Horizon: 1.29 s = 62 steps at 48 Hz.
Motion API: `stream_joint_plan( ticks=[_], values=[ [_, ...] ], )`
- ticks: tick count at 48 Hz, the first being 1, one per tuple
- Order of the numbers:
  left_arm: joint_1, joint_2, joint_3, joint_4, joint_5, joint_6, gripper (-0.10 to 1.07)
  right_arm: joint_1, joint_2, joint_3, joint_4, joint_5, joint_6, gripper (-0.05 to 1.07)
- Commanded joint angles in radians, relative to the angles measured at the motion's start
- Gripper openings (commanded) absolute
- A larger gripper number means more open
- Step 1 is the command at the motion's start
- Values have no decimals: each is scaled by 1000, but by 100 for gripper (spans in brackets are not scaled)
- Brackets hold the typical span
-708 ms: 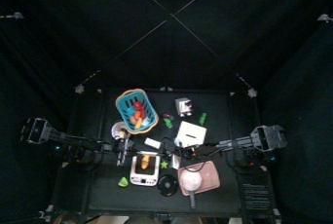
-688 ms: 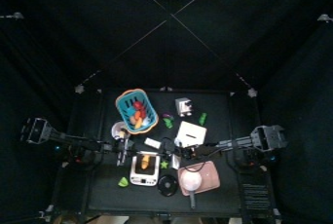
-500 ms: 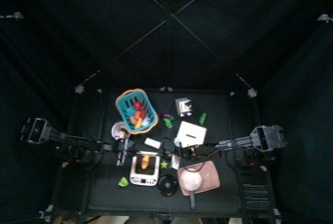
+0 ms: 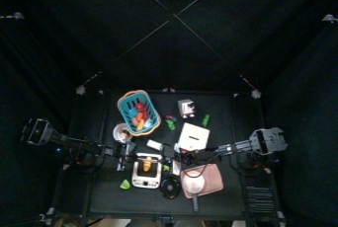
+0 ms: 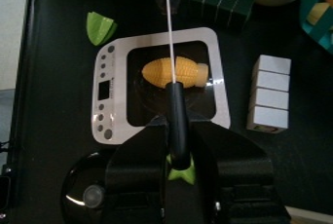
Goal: Cut corn
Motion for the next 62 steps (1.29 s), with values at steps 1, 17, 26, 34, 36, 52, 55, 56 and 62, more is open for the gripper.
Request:
stream_joint_plan(
  ticks=[1, 17, 26, 34, 36, 52, 55, 56, 62],
  values=[
    [-26, -3, -12, -28, 17, 0, 28, 9, -6, -38, -2, -5, 2, 51],
    [-29, -3, -12, -86, 71, 6, 28, 9, 38, -61, 0, 31, 0, 50],
    [-28, -3, -9, -86, 72, 5, 28, 9, 49, -61, 0, 46, 2, 50],
    [-28, 2, -2, -100, 78, 3, 28, 6, 57, -61, 0, 52, 2, 50],
    [-28, 5, 0, -104, 80, 5, 28, 6, 57, -61, 0, 54, 2, 50],
    [-28, 29, 2, -115, 92, 3, 28, 3, 69, -74, 0, 52, 2, 50],
    [-28, 35, 2, -115, 91, 2, 28, 3, 77, -80, -2, 54, 0, 50],
    [-28, 37, 2, -115, 92, 2, 28, 5, 78, -81, 0, 54, -2, 50],
    [-28, 43, 0, -121, 92, 3, 28, 6, 89, -89, 0, 52, -3, 50]
  ],
)
